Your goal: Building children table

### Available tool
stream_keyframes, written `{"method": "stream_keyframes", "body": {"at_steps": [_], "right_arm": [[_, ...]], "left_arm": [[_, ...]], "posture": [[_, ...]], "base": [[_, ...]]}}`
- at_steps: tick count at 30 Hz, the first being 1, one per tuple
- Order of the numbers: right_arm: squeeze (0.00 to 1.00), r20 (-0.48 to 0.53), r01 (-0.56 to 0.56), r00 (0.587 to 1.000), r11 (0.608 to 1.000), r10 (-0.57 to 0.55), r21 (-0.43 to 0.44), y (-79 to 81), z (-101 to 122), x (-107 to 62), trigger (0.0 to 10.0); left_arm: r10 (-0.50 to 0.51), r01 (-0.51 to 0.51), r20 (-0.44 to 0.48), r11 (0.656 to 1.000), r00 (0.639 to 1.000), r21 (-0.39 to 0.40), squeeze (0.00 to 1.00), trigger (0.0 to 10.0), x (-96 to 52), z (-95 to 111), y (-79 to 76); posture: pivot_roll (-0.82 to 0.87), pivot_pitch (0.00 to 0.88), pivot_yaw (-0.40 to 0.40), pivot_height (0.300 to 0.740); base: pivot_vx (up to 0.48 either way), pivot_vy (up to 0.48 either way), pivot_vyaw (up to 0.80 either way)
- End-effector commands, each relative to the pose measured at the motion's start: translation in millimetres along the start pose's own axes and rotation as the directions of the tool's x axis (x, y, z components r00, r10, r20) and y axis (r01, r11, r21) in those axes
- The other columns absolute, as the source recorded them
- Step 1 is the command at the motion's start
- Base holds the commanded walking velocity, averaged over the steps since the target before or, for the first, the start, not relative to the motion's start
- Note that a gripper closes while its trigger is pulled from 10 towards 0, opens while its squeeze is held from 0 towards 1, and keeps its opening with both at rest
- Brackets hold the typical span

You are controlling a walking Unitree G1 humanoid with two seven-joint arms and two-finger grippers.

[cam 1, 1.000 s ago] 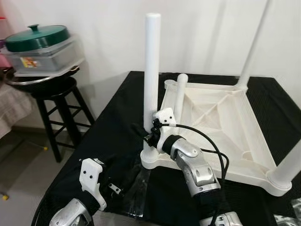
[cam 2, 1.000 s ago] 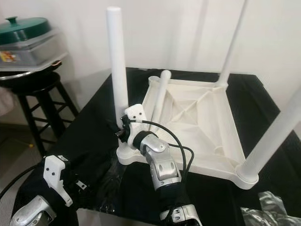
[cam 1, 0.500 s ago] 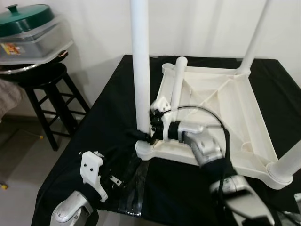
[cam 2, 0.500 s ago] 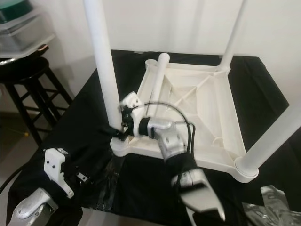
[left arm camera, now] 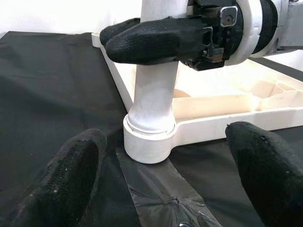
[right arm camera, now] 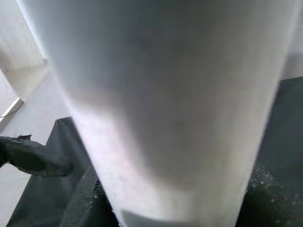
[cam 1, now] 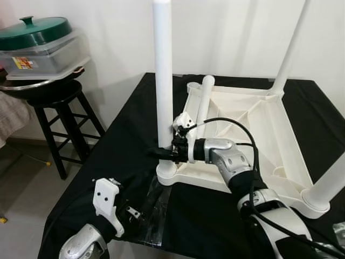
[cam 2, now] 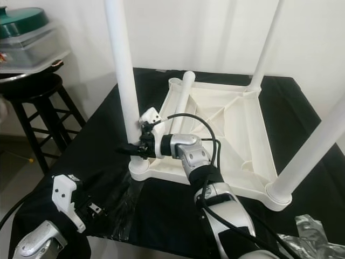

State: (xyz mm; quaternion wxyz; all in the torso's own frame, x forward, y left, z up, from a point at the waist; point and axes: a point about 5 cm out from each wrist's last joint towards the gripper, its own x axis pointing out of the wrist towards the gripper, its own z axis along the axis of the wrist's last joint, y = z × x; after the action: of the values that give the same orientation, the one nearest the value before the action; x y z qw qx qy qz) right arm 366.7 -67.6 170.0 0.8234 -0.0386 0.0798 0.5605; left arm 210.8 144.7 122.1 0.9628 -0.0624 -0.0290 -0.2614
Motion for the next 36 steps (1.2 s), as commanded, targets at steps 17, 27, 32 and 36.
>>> {"method": "stream_keyframes", "body": {"at_steps": [17, 27, 32, 36], "right_arm": [[0.0, -0.025, 0.529, 0.843, 0.821, -0.537, 0.214, 34.1, -57.2, 7.2, 0.0], [1.0, -0.026, 0.537, 0.839, 0.82, -0.543, 0.197, 44.5, -49.6, 8.5, 10.0], [1.0, 0.058, 0.318, 0.942, 0.936, -0.33, 0.153, 39.0, -22.9, 9.0, 10.0], [0.53, 0.063, 0.123, 0.991, 0.992, -0.122, -0.003, 26.0, -5.7, 1.4, 10.0]], "left_arm": [[0.004, -0.004, -0.016, 1.0, 1.0, -0.009, 0.0, 10.0, -5.1, -2.7, -0.2], [0.026, -0.027, -0.005, 1.0, 1.0, -0.004, 0.0, 10.0, -5.6, -0.9, 0.6], [0.018, -0.018, -0.007, 1.0, 1.0, -0.008, 0.0, 10.0, -4.3, -0.6, 1.0], [0.017, -0.017, -0.006, 1.0, 1.0, -0.006, 0.0, 10.0, -2.6, -0.6, 0.9]], "posture": [[0.02, 0.044, -0.005, 0.74], [0.01, 0.047, -0.001, 0.74], [0.01, 0.041, 0.004, 0.74], [0.02, 0.036, 0.002, 0.74]], "base": [[0.0, 0.0, 0.0], [0.0, 0.0, 0.0], [0.0, 0.0, 0.0], [0.0, 0.0, 0.0]]}}
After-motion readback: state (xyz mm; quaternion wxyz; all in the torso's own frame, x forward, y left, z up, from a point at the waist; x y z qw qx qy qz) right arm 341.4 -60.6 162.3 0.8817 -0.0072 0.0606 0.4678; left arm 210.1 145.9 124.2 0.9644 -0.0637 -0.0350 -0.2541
